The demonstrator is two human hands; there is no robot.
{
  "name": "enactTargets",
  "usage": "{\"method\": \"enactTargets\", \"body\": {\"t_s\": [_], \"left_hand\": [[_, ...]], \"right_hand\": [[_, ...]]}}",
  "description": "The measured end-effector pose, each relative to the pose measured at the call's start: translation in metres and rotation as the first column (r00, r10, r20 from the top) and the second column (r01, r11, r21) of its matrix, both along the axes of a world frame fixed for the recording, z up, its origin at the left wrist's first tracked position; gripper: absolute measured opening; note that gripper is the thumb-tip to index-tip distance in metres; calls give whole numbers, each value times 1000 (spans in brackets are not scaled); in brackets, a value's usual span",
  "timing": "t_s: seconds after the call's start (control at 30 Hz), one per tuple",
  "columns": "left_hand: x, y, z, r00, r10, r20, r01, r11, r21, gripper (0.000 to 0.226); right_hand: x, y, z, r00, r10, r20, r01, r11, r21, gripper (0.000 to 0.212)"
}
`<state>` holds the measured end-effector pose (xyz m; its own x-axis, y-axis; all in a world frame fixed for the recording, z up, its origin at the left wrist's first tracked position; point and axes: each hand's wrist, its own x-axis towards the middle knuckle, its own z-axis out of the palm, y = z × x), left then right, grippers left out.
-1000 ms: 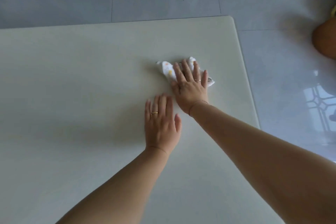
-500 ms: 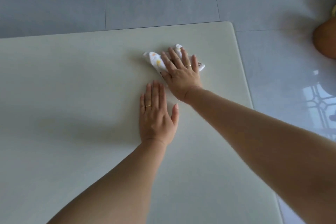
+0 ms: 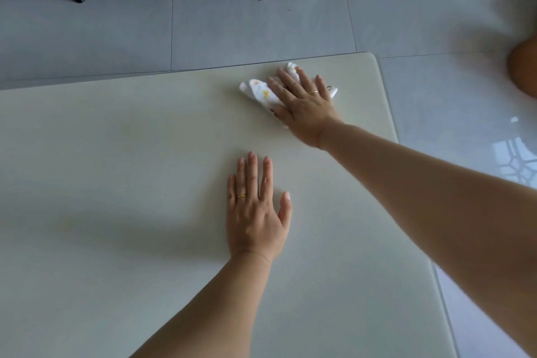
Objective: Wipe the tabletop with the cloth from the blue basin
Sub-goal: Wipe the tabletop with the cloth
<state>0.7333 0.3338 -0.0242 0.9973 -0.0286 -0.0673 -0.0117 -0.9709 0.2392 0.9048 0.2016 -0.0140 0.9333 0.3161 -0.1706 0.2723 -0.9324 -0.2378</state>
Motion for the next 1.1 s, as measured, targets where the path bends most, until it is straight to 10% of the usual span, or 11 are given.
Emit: {"method": "enactTargets", "body": {"t_s": [0.3,0.47,0.7,0.9,1.1], "left_hand": [[1,0,-2,1000,-14,0,14,1000,1,66],[1,0,-2,1000,-11,1,11,1000,0,67],[2,0,-4,999,-23,36,22,1000,18,66],[1,0,-4,999,-13,47,12,1000,11,66],[1,0,-7,998,-15,64,13,999,29,68]], "right_hand": [[28,-50,-1,824,-565,-40,566,825,-3,54],[3,-48,-3,990,-138,9,138,990,-21,53],[1,-82,-5,783,-621,-28,621,784,10,54],[-74,-64,-5,980,-198,36,198,980,-6,52],[-110,-87,-2,820,-572,-2,572,820,23,52]]}}
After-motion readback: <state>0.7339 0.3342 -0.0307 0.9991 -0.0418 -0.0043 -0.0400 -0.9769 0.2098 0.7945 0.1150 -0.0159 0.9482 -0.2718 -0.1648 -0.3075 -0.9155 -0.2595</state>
